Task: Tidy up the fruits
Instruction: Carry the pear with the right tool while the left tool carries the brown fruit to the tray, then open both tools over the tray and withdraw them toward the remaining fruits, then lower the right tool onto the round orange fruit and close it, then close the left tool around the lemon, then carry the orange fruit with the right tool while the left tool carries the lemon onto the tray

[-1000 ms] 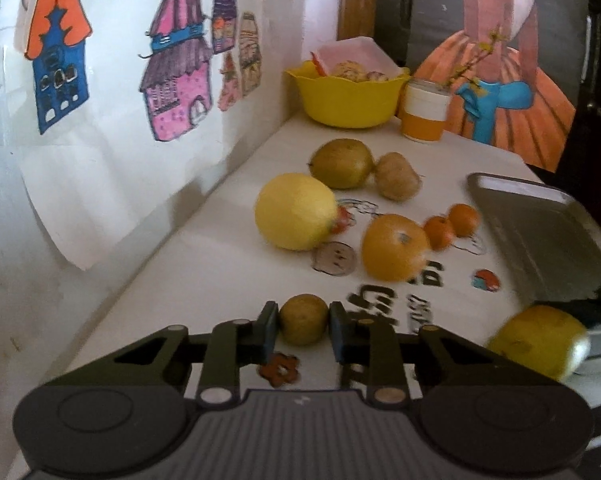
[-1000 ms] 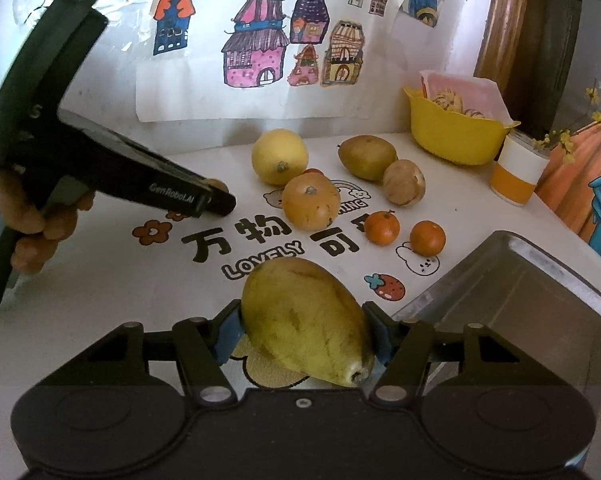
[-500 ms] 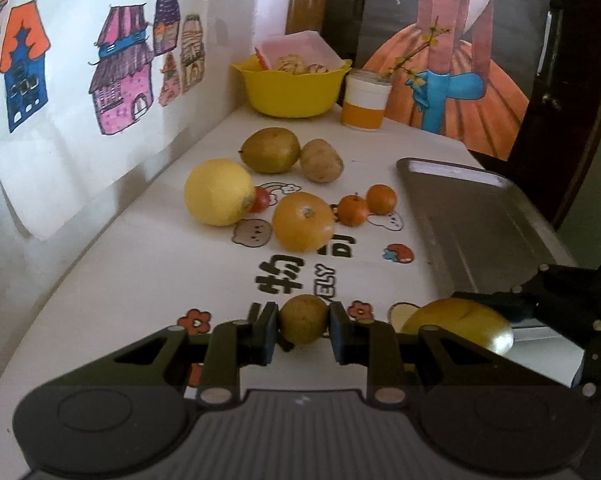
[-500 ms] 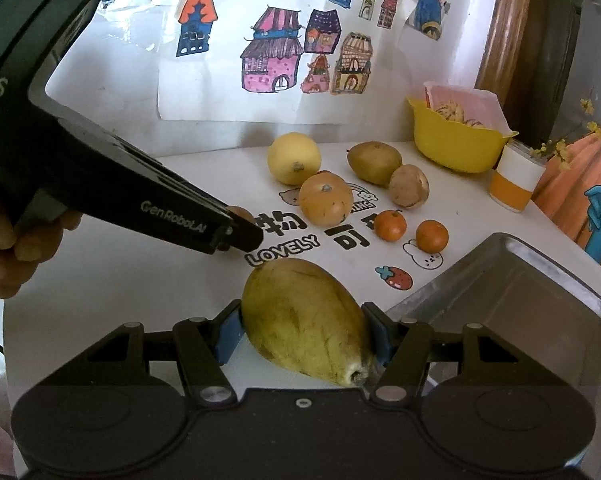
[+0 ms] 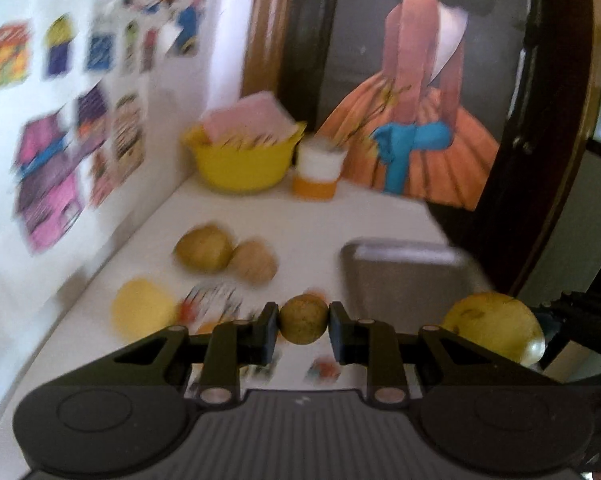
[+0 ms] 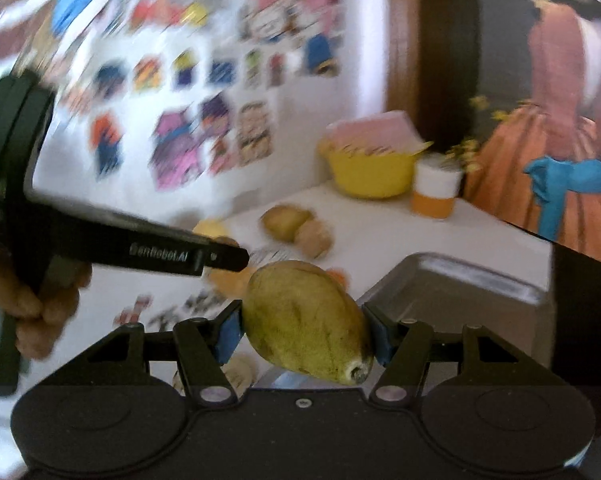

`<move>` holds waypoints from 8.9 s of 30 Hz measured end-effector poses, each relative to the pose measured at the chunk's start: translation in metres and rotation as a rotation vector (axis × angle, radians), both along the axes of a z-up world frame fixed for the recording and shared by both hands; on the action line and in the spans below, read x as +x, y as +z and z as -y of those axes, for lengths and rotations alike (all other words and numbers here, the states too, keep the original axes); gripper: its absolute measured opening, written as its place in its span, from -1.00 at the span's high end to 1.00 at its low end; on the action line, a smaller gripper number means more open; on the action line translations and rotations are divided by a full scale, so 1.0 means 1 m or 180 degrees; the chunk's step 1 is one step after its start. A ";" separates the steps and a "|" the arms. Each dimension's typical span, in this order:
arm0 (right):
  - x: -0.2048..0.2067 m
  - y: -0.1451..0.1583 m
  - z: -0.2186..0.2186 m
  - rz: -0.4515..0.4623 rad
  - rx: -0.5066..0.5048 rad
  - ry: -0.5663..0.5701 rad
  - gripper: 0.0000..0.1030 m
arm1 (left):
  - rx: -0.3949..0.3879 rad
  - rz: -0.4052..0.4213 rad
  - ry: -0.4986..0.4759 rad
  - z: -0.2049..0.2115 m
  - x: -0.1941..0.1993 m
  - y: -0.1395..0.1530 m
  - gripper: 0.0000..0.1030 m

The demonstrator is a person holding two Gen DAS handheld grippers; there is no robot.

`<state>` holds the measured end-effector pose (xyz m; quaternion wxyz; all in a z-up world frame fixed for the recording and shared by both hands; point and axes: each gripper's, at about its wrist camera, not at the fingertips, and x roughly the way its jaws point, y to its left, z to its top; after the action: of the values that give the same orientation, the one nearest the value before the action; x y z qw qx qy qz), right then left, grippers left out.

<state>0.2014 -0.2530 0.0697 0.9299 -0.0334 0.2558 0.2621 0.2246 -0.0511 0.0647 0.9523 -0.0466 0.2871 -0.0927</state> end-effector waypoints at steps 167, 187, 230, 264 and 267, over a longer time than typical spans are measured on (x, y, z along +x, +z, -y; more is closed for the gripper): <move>0.079 -0.079 -0.162 -0.0285 -0.0411 0.0357 -0.42 | 0.0094 -0.0358 0.0473 -0.117 0.072 -0.076 -0.76; 0.074 -0.086 -0.162 -0.0360 -0.0371 0.0374 0.09 | -0.0082 -0.0425 0.0504 -0.119 0.058 -0.075 -0.27; 0.048 -0.066 0.068 -0.0194 -0.0140 -0.0774 0.09 | -0.0205 -0.0395 -0.0231 0.072 0.074 -0.058 -0.27; 0.090 -0.087 0.078 -0.0322 -0.0307 -0.0860 -0.20 | 0.0101 -0.0404 -0.0287 0.100 0.088 -0.074 -0.43; 0.084 -0.084 0.078 -0.0260 -0.0316 -0.0872 -0.30 | 0.0083 -0.0400 -0.0282 0.098 0.086 -0.072 -0.45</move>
<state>0.2850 -0.3312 -0.0139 0.9430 -0.0334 0.3083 0.1210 0.3103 -0.1490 -0.0076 0.9279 -0.0273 0.3493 -0.1278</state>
